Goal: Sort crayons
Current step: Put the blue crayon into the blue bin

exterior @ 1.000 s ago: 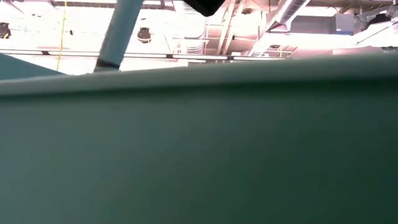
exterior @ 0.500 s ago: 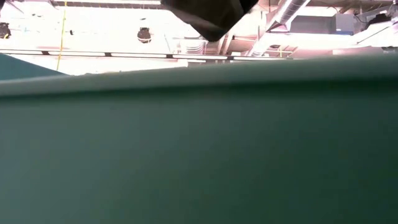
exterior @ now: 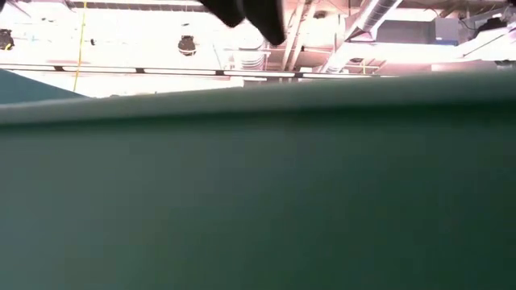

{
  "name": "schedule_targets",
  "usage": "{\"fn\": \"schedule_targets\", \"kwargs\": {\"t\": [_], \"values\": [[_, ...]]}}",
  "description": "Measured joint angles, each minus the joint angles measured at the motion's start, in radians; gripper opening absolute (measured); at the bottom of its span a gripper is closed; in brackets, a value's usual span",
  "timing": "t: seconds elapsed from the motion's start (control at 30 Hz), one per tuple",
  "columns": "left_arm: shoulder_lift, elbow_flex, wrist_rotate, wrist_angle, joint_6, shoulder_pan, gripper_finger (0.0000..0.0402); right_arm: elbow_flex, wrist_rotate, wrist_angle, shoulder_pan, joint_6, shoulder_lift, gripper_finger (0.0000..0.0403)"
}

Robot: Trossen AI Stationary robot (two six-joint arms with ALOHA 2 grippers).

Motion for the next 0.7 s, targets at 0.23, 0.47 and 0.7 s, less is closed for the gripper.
{"fn": "schedule_targets", "kwargs": {"t": [0.23,0.47,0.7], "values": [[0.001,-0.001,-0.092,-0.158,-0.024,0.014,0.0210,-0.160,0.028,0.012,-0.088,0.037,0.000,0.0159],[-0.115,-0.077,-0.179,-0.099,-0.029,0.100,0.0210,-0.327,0.095,0.077,-0.231,0.136,0.000,0.0159],[-0.320,-0.402,-0.103,0.266,-0.045,0.197,0.0210,-0.394,0.158,0.210,-0.397,0.111,-0.013,0.0159]]}}
